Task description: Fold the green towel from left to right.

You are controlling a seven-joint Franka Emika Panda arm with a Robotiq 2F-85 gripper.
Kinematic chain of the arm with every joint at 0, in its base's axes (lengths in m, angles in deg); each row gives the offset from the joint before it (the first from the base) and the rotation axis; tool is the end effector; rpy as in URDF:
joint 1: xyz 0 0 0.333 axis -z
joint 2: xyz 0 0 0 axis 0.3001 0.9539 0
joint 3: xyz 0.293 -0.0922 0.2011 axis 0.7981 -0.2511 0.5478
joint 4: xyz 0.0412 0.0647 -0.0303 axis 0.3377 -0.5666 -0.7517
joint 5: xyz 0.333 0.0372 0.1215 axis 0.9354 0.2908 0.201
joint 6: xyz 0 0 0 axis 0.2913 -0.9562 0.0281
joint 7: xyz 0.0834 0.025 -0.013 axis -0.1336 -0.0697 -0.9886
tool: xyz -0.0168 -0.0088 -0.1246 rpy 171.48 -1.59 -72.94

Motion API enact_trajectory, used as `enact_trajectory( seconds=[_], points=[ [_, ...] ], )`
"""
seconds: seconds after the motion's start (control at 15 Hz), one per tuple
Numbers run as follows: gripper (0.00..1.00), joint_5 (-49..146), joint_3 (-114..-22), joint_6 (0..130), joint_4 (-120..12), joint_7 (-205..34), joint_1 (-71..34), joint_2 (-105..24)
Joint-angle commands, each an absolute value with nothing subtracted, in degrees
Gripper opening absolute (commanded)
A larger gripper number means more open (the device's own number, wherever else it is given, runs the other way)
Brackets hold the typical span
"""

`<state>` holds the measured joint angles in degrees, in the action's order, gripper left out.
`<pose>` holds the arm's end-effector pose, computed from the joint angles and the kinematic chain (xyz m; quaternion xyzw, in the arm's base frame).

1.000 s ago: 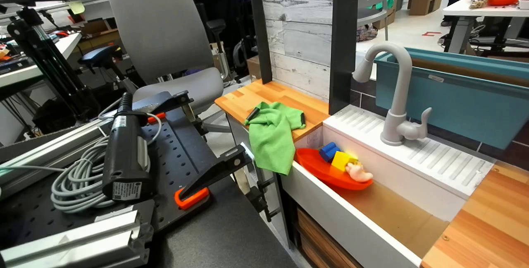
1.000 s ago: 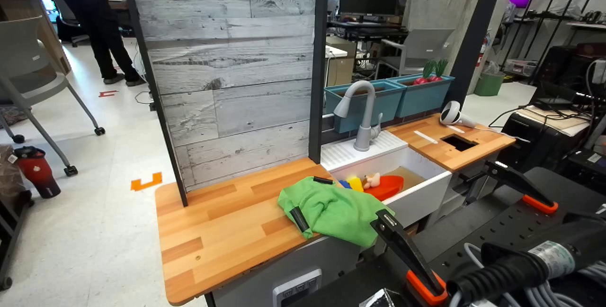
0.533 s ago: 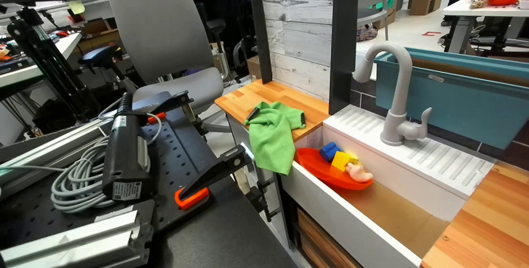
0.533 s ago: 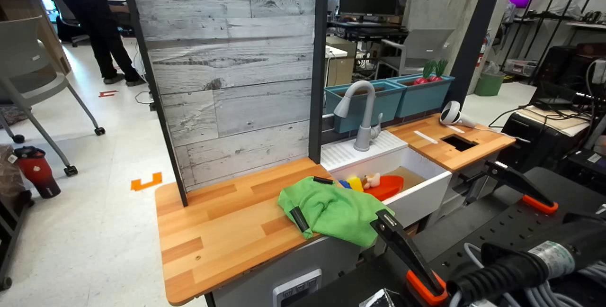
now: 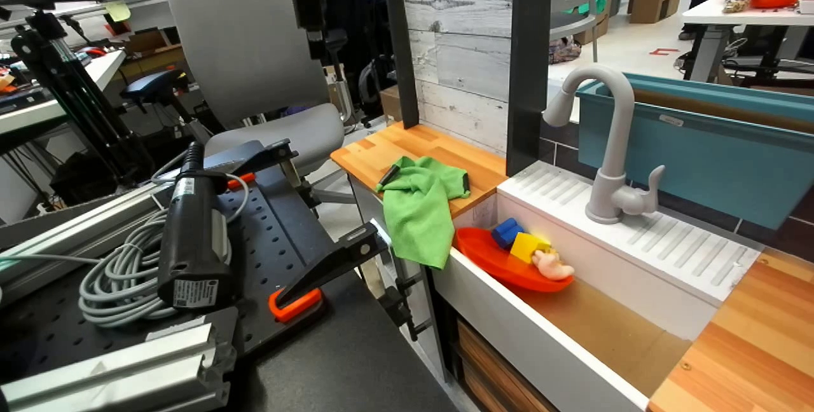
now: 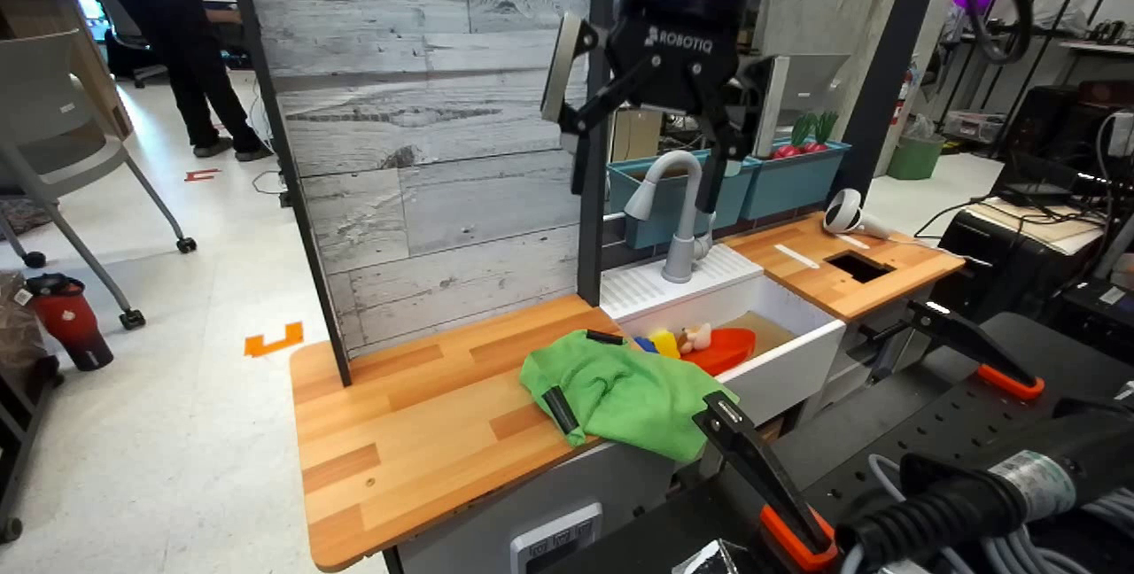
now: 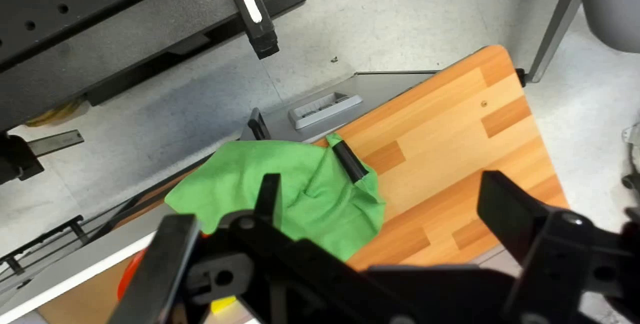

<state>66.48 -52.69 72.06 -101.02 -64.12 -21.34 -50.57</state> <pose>0.4489 0.1233 0.3192 -0.9765 0.1947 0.0602 0.0697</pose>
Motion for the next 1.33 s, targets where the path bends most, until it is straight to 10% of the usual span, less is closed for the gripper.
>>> enact_trajectory(
  seconds=[0.0,1.27],
  points=[
    [1.0,66.4,-54.7,71.9,-100.0,-64.0,-23.0,-49.2],
    [1.0,56.2,-63.1,81.6,-77.8,-58.2,-33.4,-13.5]
  ],
)
